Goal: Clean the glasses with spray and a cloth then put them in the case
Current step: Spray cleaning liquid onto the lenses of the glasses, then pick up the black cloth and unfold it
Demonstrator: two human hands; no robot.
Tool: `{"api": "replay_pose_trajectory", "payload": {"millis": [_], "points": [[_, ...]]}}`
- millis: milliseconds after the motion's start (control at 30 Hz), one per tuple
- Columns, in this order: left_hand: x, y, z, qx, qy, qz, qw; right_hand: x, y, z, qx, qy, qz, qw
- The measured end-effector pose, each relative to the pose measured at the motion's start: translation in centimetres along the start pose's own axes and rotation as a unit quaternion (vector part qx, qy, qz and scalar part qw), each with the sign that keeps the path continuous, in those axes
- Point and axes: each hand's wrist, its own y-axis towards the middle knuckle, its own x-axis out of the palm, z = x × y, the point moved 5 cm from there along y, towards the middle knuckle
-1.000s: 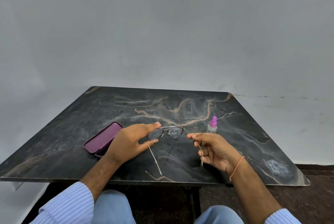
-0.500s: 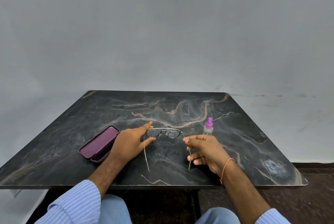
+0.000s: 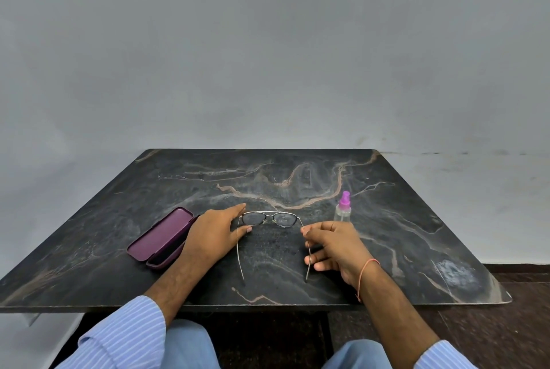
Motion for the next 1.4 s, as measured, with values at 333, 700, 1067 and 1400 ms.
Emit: {"api": "replay_pose_trajectory", "payload": {"millis": [333,700,1067,1400], "points": [[-1.8,-0.6,0.0,0.048,0.078,-0.026,0.995,0.0,0.0,0.0,-0.002,-0.009,-0.001,1.000],[-8.7,-7.7,-4.9,0.047,-0.090,0.192,0.976,0.0,-0.8,0.3,-0.056,-0.047,0.063,0.995],[-6.8,-9.9,-12.2,-0.191,-0.204,0.083,0.957,4.2,-5.7,-4.2,-0.325,-0.403,0.192,0.834],[-5.4,-9.8,-12.7,-0.144,-0.156,0.025,0.977,16.3,-3.5,-6.4,-0.331,-0.489,0.000,0.807]]}}
